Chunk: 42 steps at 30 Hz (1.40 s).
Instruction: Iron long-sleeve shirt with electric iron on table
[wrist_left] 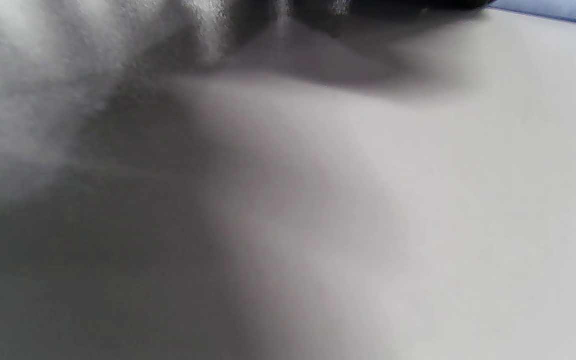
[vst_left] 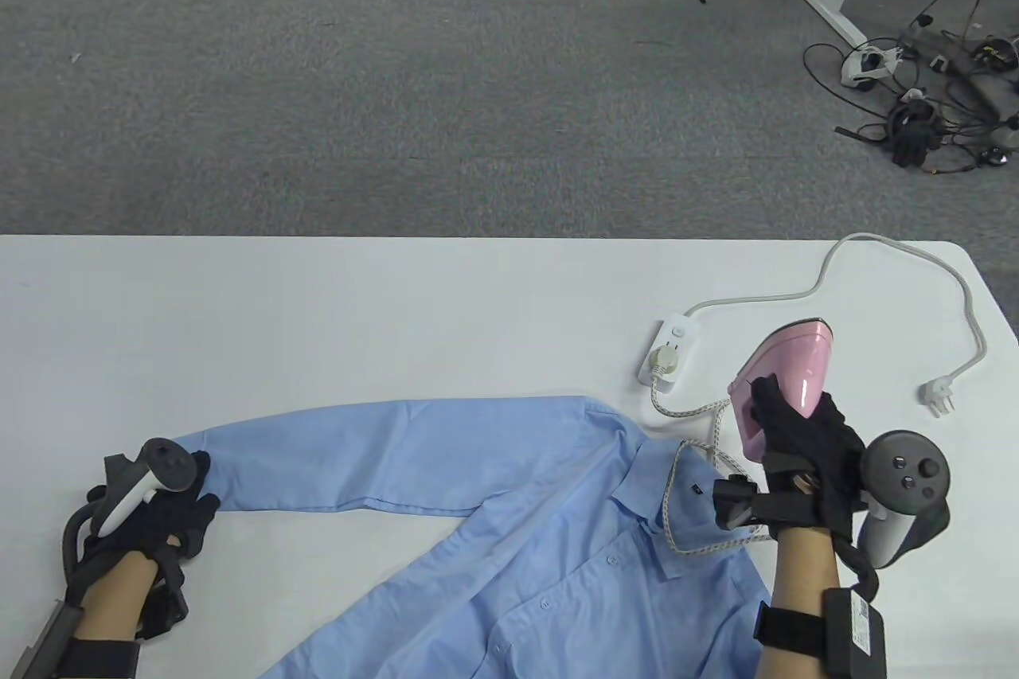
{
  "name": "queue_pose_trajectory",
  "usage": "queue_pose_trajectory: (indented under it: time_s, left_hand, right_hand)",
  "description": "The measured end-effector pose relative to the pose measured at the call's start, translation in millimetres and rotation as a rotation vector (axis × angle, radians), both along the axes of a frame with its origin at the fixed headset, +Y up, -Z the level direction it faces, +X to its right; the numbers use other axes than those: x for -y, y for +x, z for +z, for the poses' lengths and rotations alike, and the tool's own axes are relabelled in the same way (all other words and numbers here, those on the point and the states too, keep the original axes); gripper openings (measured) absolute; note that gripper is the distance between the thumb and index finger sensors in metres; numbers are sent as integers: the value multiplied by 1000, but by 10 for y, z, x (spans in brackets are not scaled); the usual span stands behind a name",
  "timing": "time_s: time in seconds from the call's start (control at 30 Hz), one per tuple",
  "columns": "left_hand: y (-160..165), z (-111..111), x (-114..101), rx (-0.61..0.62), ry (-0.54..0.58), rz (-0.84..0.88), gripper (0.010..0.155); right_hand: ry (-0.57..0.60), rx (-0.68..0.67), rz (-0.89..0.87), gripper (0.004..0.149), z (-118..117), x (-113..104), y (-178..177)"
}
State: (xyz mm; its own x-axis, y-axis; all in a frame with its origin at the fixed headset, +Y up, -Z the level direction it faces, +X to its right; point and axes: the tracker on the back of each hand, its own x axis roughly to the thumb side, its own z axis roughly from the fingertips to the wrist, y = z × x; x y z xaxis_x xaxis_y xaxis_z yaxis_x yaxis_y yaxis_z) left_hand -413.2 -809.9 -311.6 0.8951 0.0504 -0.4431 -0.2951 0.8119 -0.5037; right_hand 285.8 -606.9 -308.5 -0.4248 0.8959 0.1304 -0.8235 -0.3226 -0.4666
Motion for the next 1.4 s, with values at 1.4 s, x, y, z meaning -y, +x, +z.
queue_pose_trajectory:
  time_s: [1.4]
  left_hand:
    - [-9, 5, 0, 0, 7, -5, 65]
  right_hand:
    - [-953, -572, -88, 63, -1148, 1632, -3125]
